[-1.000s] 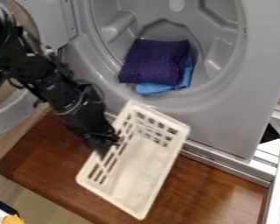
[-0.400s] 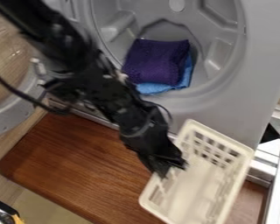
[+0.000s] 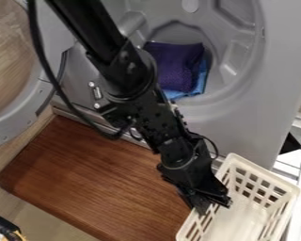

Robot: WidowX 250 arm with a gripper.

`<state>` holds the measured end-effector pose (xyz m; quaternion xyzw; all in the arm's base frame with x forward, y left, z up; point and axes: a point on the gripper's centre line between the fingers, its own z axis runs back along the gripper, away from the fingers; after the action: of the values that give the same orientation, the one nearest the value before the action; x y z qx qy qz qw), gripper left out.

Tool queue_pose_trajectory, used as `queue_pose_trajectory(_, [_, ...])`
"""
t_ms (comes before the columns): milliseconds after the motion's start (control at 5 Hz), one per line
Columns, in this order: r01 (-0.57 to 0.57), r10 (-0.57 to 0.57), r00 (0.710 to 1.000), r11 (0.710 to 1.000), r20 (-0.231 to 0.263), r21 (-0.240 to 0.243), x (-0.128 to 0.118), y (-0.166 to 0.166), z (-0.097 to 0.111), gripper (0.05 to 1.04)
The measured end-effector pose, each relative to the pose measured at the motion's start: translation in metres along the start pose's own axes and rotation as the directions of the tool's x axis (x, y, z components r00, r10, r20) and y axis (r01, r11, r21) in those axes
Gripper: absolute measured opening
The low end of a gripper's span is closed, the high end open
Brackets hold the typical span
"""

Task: Moves the white object to the right

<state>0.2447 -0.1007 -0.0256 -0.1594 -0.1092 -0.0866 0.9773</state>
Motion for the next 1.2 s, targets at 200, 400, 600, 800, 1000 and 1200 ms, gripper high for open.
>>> queue_pose_trajectory(200, [-0.017, 0.017, 1.0, 1.0, -0.025, -0.005, -0.004, -0.001, -0.003, 0.3])
queue_pose_trajectory(400, [-0.025, 0.025, 0.999, 1.0, -0.029, 0.006, -0.004, 0.0, -0.003, 0.591])
queue_pose_trajectory(600, [-0.011, 0.011, 1.0, 1.0, -0.028, 0.005, -0.006, 0.0, -0.001, 0.891])
queue_pose_trajectory(800, [0.03, -0.029, 0.999, 0.998, -0.022, 0.048, -0.004, 0.002, 0.015, 1.005])
queue_pose_trajectory(1000, [0.082, -0.079, 0.997, 0.985, -0.027, 0.149, -0.002, 0.009, 0.045, 1.001])
queue_pose_trajectory(1200, [0.148, -0.155, 0.988, 0.968, 0.019, 0.202, 0.003, 0.008, 0.078, 1.0])
